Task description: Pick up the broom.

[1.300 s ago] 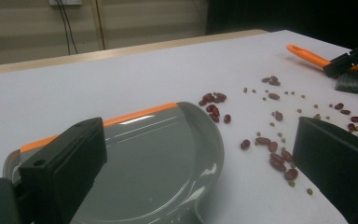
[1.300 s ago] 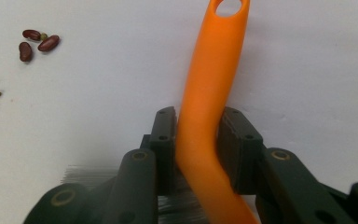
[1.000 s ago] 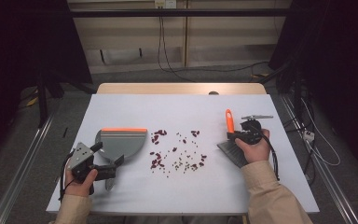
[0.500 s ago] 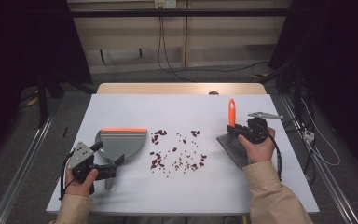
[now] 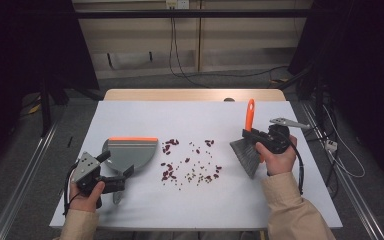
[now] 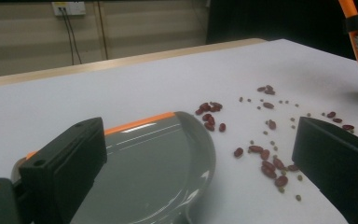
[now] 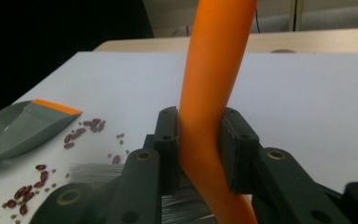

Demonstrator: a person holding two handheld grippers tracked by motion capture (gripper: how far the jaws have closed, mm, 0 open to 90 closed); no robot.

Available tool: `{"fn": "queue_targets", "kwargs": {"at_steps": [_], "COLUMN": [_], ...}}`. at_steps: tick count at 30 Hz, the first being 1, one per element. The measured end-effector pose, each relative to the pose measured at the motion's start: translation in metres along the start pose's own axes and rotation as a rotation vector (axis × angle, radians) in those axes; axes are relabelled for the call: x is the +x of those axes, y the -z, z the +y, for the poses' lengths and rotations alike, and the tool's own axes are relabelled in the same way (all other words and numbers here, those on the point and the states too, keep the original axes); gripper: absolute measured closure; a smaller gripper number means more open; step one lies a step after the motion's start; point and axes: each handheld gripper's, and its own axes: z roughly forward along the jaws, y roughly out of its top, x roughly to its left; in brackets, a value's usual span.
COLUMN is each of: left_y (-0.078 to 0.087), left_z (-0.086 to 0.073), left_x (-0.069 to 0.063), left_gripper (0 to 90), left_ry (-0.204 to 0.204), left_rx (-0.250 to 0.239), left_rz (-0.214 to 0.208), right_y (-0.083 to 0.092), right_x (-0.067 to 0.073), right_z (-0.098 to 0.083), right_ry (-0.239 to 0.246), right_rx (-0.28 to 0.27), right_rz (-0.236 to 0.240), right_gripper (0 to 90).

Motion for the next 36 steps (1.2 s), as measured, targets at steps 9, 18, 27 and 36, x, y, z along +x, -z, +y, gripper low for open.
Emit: {"fn": "queue_targets", "kwargs": {"at_steps": [9, 18, 27, 36], "left_y": [-0.005, -0.017, -0.036, -0.063], "left_z": [0.005, 0.022, 0.040, 0.059], "left_x": [-0.008, -0.017, -0.036, -0.059], "left_gripper": [2.8, 2.5, 3.8, 6.9], "left_ry": [-0.001, 0.012, -0.003, 0.012], "left_rx": [-0.007, -0.020, 0.012, 0.036], "left_rz": [-0.025, -0.069, -0.135, -0.242], "right_y": [0.005, 0.005, -0.005, -0.021], "right_x": [0.008, 0.023, 0.040, 0.058], "right_z": [0.005, 0.013, 0.020, 0.021], "right_ry": [-0.004, 0.006, 0.029, 0.069], "right_rx": [-0.036, -0.078, -0.088, -0.079], "right_rz": [0.050, 0.097, 0.131, 0.149], "right_gripper": [71.4, 71.4, 71.3, 71.3]}}
